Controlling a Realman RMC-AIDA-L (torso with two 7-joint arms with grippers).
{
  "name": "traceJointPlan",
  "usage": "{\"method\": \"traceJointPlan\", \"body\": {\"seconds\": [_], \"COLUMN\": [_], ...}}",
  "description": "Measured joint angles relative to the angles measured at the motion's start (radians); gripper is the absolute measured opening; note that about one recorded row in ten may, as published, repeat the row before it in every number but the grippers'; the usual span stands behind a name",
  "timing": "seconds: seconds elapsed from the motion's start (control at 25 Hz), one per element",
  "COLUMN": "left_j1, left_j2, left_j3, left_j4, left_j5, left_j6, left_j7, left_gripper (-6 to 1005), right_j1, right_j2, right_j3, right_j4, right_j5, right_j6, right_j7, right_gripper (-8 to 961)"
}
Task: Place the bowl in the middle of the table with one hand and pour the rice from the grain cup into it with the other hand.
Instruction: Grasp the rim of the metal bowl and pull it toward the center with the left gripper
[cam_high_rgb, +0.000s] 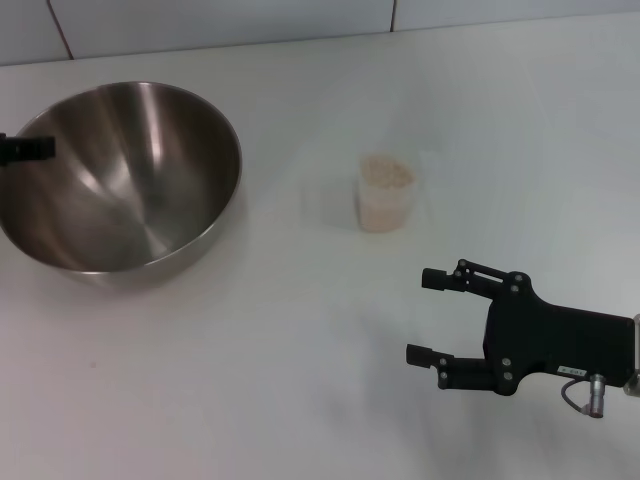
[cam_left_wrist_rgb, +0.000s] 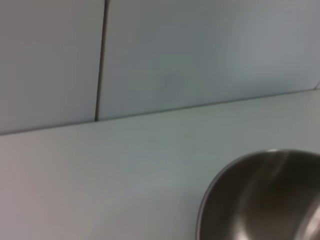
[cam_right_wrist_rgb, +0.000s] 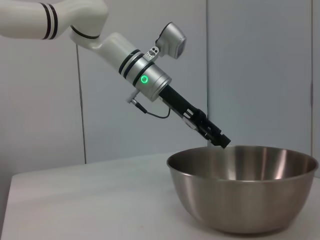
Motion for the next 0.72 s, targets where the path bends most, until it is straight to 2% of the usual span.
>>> {"method": "traceJointPlan", "body": {"seconds": [0.2,0.52,0.64,0.72], "left_j1": [-0.013,-0.022,-0.042,-0.052], "left_j2": [0.000,-0.015,-0.011,-0.008], "left_j3": [0.003,0.006,0.007,0.006], "left_j4": [-0.035,-0.062,-0.114,-0.132], "left_j5": [0.022,0.034,0.038,0.042], "left_j6": [-0.011,-0.033,-0.038,-0.038], "left_j7": [0.003,0.023,0.043,0.046], "left_gripper": [796,788,785,739], "right_j1": [0.000,0.000,0.000,0.000], "right_j2": [0.001,0.002,0.002,0.002], "right_j3": [0.000,0.000,0.000,-0.001], "right_j4": [0.000,0.000,0.000,0.000], "right_j5": [0.000,-0.001,-0.001,-0.001], "right_j6": [0.008,0.012,0.016,0.017], "right_j7": [0.000,0.000,0.000,0.000], "right_gripper": [828,828,828,829]}}
